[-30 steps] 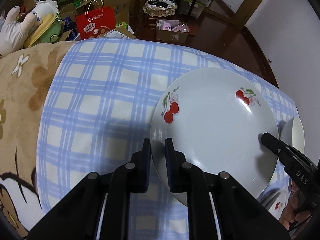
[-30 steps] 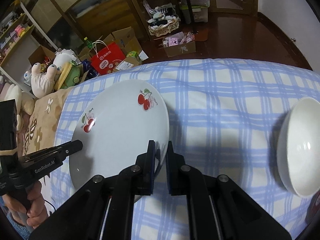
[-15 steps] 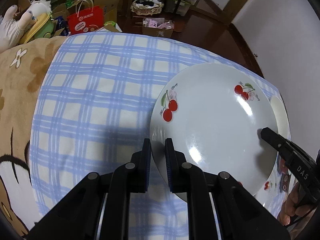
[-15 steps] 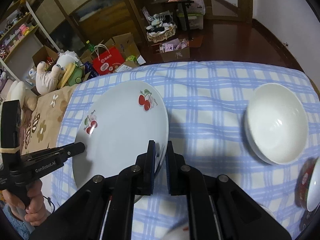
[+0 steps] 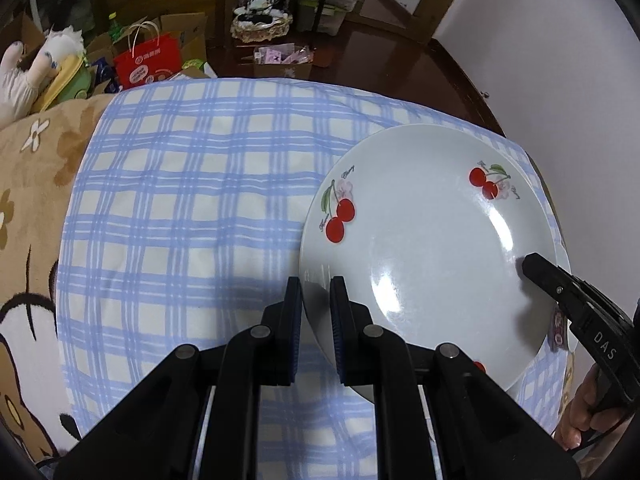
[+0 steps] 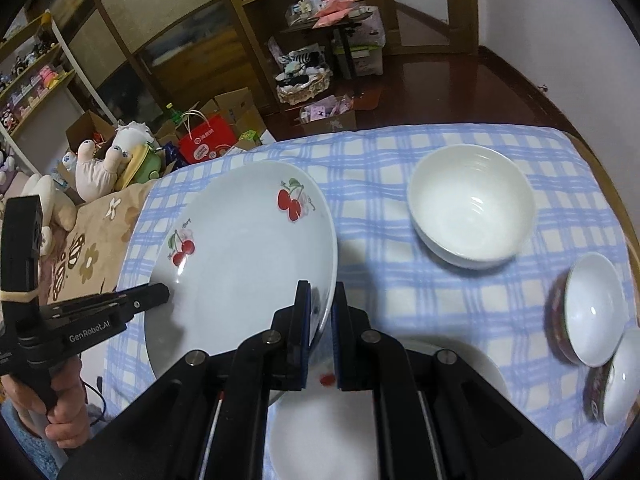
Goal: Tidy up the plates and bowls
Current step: 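Carry both held cherry plates back toward the plate stack, then lower both held cherry plates onto the plate stack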
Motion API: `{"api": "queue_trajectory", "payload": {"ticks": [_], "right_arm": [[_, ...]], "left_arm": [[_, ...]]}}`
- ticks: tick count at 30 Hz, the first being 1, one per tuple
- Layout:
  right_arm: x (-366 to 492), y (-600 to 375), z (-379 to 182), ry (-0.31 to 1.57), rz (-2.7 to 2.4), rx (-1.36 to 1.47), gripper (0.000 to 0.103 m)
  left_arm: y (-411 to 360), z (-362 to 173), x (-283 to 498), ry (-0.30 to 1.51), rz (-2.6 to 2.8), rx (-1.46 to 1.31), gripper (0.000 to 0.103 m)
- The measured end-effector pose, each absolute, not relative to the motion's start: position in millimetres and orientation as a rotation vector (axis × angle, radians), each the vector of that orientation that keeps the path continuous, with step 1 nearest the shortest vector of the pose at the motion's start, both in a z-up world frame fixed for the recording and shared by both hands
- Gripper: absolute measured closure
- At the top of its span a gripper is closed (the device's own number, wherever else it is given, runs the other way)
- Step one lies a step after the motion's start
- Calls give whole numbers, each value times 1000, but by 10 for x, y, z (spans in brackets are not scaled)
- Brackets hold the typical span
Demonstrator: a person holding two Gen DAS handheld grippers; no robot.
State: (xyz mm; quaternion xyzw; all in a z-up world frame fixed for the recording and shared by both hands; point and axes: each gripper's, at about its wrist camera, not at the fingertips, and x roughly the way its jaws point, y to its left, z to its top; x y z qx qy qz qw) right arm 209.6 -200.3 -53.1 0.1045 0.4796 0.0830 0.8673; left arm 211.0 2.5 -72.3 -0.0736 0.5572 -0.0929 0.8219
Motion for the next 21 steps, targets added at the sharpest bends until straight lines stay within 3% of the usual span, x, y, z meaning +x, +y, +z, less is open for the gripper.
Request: {"api": "queue_trajectory", "payload": {"ticks": [21], "right_arm": [[1249,-2645,-697,1011,87,351,93]], "left_arm": [[-561,-706,1535,1202,-307,-106,90]]}}
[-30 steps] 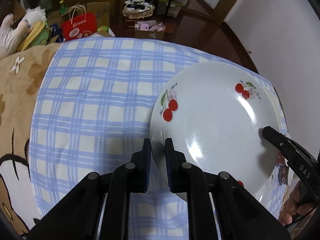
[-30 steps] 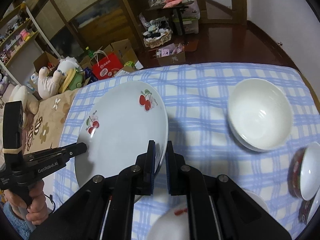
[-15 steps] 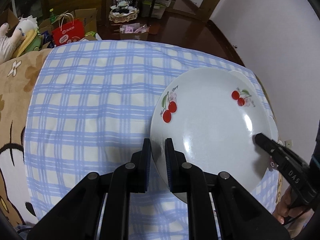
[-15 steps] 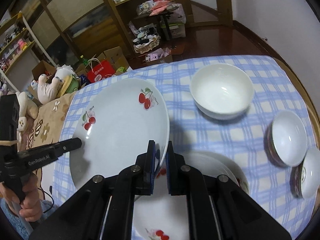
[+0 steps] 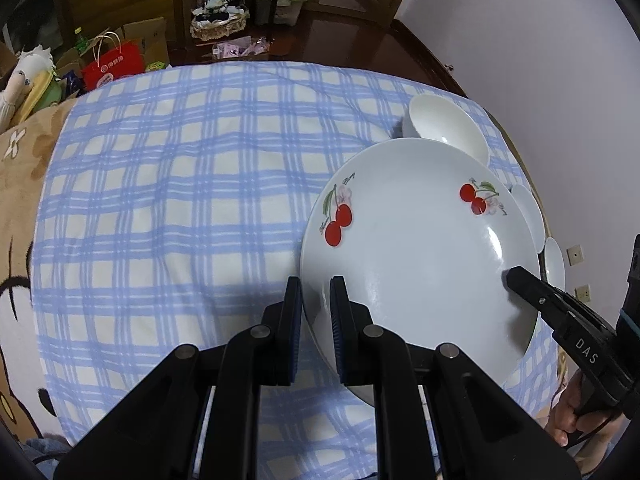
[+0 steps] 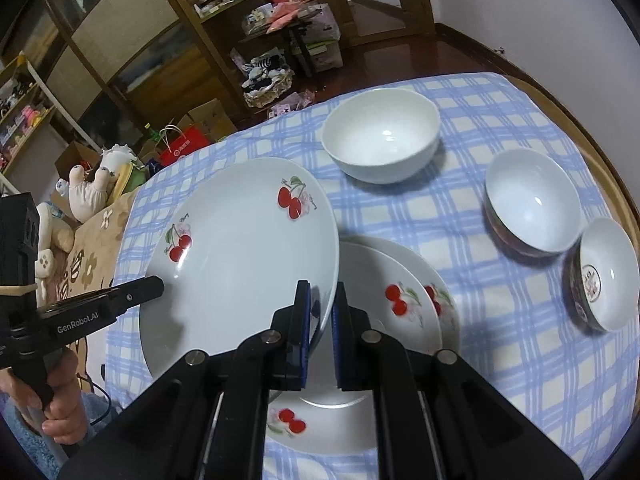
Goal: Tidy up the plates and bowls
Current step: 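Lower both held cherry plates onto the plate stack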
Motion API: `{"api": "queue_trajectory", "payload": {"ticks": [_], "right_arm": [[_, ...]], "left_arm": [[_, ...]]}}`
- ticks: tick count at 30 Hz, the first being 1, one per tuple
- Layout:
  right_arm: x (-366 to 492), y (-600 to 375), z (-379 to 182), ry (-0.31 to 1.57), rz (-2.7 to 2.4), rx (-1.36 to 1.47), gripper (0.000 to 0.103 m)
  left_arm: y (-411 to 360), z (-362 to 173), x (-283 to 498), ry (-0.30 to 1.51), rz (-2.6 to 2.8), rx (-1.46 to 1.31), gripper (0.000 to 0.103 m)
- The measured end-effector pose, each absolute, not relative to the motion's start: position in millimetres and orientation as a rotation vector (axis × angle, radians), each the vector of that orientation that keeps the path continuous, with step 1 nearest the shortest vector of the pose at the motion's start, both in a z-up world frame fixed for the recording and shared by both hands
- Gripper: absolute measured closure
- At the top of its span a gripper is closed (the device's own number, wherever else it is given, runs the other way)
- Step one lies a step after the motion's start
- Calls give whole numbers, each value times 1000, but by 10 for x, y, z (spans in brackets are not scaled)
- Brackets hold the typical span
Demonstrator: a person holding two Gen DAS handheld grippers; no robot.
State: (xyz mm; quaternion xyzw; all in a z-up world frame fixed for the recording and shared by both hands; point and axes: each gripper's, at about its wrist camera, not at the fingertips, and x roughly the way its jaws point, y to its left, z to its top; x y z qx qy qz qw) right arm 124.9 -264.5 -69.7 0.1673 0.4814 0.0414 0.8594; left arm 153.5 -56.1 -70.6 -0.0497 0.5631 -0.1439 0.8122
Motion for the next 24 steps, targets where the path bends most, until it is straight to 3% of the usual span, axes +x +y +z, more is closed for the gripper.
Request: {"api": "queue_trajectory", "payload": {"ticks": [24], "right_arm": [[855,-3020,-1184,1037,18,367,93]], "left_arm": [[-1175,-1314,1427,1342,-352,46,90]]}}
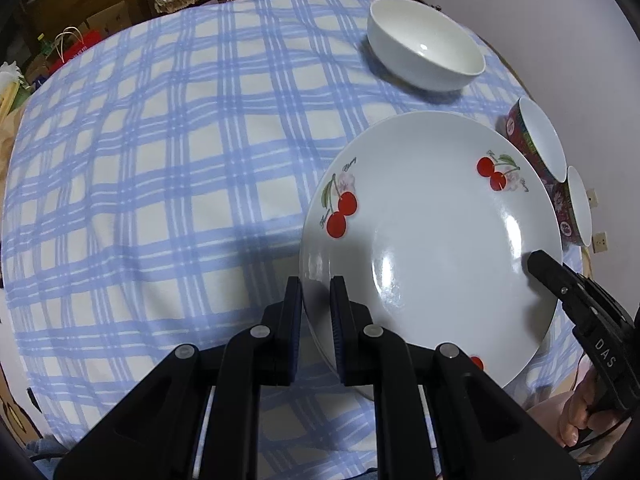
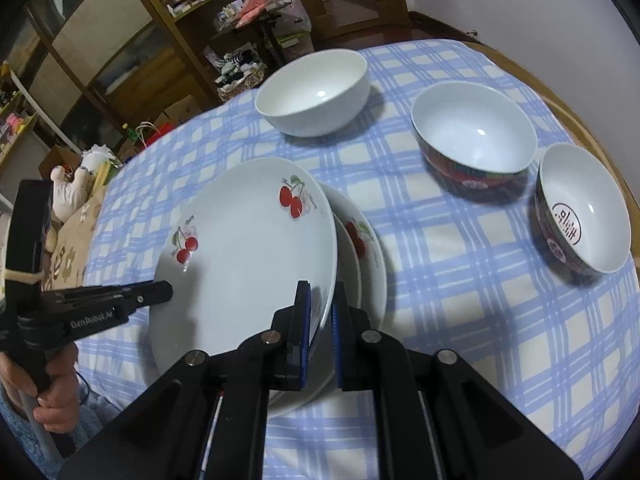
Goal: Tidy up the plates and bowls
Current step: 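Lower both held cherry plates onto the plate stack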
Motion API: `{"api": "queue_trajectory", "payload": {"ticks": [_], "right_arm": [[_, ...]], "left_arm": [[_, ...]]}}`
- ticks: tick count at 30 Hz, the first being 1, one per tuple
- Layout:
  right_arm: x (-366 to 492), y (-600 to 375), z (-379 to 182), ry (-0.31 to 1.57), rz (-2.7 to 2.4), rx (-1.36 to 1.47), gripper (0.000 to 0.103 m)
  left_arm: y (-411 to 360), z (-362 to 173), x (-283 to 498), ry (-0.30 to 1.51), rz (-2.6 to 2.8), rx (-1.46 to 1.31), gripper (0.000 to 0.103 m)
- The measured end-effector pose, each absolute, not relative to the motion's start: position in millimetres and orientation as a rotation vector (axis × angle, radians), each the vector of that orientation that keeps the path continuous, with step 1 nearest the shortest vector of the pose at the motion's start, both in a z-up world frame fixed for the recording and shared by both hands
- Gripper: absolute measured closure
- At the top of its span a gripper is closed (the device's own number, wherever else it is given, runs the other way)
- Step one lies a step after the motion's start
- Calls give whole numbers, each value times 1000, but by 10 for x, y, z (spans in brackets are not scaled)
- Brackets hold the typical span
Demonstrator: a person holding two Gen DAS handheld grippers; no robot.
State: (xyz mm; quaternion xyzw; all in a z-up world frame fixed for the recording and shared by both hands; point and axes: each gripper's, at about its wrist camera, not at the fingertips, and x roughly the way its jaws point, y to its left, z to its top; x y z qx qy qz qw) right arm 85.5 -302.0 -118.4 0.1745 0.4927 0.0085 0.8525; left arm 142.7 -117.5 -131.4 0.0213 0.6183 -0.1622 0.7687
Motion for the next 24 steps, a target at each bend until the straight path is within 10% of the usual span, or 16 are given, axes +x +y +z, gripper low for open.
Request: {"api": "queue_trajectory", "payload": {"ticks": [24], "right_arm": [[678,-3157,-1282,956,-49,392,94]], "left_arm": [[-1368,-1540,1365,1363,-369,101,87]]}}
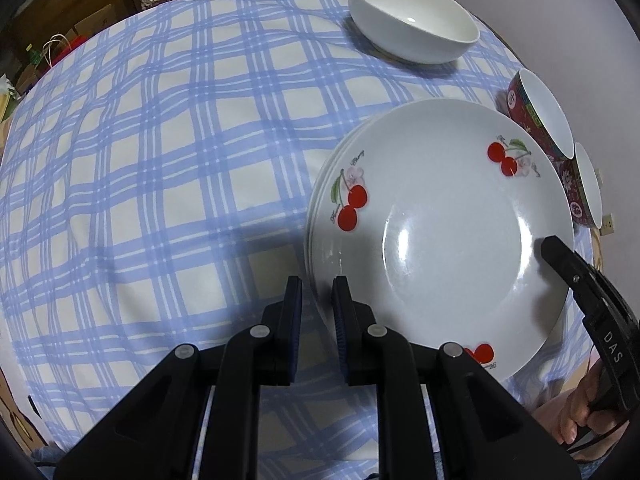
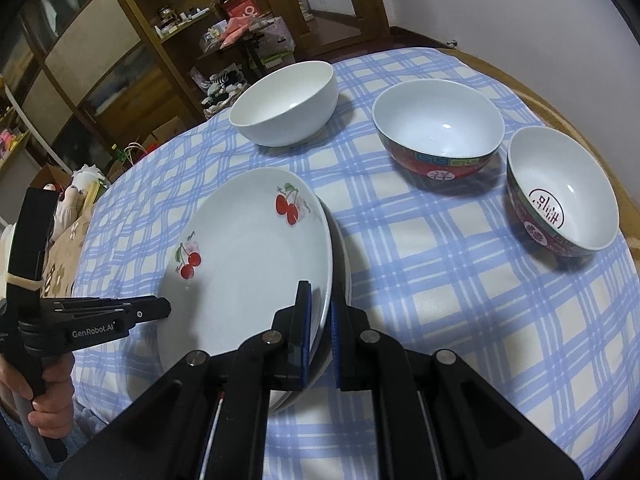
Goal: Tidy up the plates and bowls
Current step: 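Lower both held cherry plates onto the plate stack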
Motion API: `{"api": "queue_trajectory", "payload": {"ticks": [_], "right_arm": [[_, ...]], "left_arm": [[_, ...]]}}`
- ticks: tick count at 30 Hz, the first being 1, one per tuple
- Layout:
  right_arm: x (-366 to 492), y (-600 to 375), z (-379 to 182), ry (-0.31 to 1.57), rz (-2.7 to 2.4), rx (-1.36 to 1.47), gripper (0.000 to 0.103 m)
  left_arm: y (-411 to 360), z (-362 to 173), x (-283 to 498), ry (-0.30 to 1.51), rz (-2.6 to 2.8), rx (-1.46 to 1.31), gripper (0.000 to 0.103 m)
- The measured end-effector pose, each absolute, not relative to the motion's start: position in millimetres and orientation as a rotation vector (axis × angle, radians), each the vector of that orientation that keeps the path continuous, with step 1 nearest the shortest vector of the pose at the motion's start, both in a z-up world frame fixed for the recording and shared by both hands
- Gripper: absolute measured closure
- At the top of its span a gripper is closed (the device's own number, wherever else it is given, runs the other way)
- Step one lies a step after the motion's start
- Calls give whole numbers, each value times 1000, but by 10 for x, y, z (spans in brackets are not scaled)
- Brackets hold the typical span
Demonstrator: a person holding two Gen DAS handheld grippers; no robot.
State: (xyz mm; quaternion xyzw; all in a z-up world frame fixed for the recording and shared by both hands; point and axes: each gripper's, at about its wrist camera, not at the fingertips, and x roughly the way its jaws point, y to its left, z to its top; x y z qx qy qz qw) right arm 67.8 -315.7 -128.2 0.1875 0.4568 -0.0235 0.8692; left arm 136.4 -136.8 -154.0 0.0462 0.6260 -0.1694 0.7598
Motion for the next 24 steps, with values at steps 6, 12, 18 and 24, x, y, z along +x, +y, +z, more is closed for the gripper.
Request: {"api": "queue_trajectory", "payload": {"ticks": [6,12,18,24], "right_arm": [[665,-3153,-1275,954,-64,385,94],[660,-3152,-1266,952,-72,387,94],[665,-3116,-1260,949,-85,370,94],[664,-3101,-1252,949,-89,365,94]], "left_arm": [[-1320,-1514,1337,1357,-370,106,87],[-1323,-1519,1331,1356,-370,105,87],[-1306,-1492,1322,1346,-367,116,87],[-1316,-1454,1288,1325,-360,129,87]]}}
